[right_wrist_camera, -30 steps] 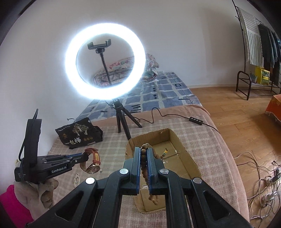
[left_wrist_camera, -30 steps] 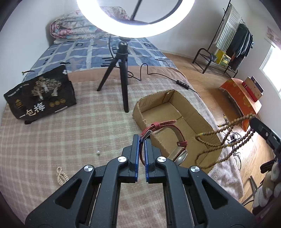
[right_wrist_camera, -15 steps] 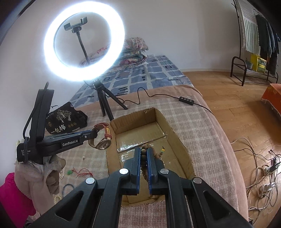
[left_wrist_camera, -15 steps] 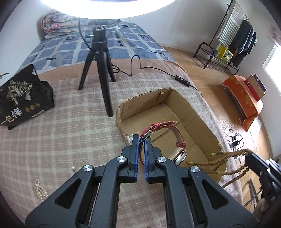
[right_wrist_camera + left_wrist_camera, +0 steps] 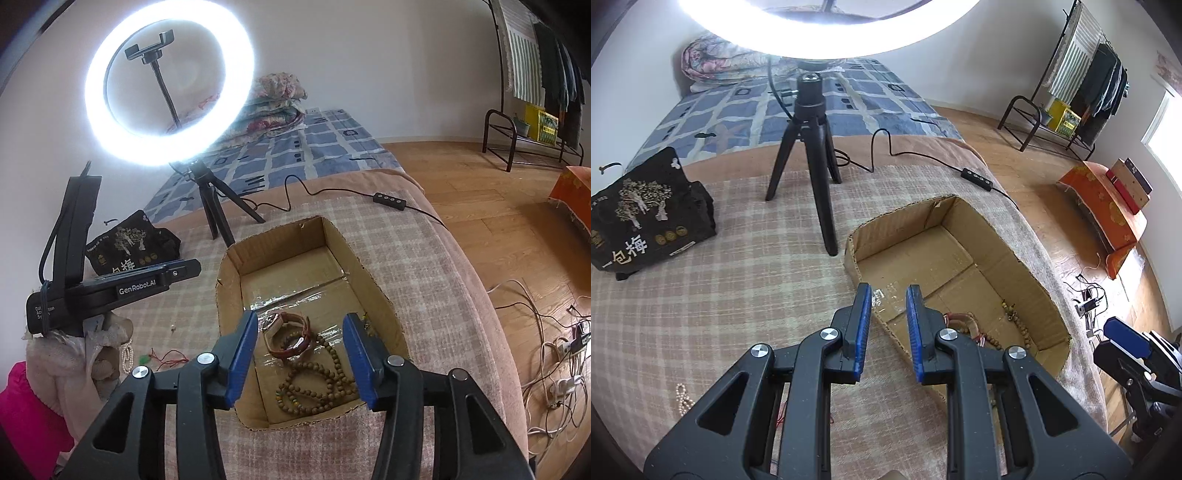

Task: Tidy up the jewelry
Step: 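Carry mala and watch into the cardboard box and open both grippers, then move both tools back over the blue bangle and cream bead bracelet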

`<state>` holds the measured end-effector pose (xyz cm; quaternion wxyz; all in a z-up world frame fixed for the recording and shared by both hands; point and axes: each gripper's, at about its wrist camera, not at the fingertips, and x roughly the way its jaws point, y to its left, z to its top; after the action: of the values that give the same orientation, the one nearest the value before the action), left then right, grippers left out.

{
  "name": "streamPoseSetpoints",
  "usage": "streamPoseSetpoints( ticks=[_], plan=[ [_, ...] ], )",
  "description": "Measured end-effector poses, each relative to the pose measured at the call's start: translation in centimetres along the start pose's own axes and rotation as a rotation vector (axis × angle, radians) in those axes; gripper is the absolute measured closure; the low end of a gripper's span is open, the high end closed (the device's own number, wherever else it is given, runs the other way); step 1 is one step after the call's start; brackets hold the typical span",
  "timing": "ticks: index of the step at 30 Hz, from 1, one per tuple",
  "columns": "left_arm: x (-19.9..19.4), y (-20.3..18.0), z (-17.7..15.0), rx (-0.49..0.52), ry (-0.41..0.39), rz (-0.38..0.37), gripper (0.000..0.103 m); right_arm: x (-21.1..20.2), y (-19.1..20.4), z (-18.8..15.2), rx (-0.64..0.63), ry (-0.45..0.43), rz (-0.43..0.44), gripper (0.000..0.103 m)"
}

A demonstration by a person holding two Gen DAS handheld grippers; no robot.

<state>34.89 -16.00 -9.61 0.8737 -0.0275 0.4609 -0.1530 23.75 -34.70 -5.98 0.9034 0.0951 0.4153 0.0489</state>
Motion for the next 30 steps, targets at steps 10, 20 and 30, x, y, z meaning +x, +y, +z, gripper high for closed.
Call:
streamPoseSetpoints(
  ticks=[10,20,30],
  plan=[
    [-3.7,1.5,-0.9,-0.008,-0.042,0.018,0.085,-0.6,1.1,-0.2,-0.024,-0.010,-0.020,0.050],
    [-9.3,3.2,-2.4,0.005,-0.110,0.079,0.085,-2.9,2.7,-0.1,-0.050,-0.067,-0.037,0.033],
    [-15.8,7.9,-5.8,-0.026,-0.152,0.128,0.073,-4.5,6.8,-1.4,-0.160,-0.104,-0.025,0.022]
  ],
)
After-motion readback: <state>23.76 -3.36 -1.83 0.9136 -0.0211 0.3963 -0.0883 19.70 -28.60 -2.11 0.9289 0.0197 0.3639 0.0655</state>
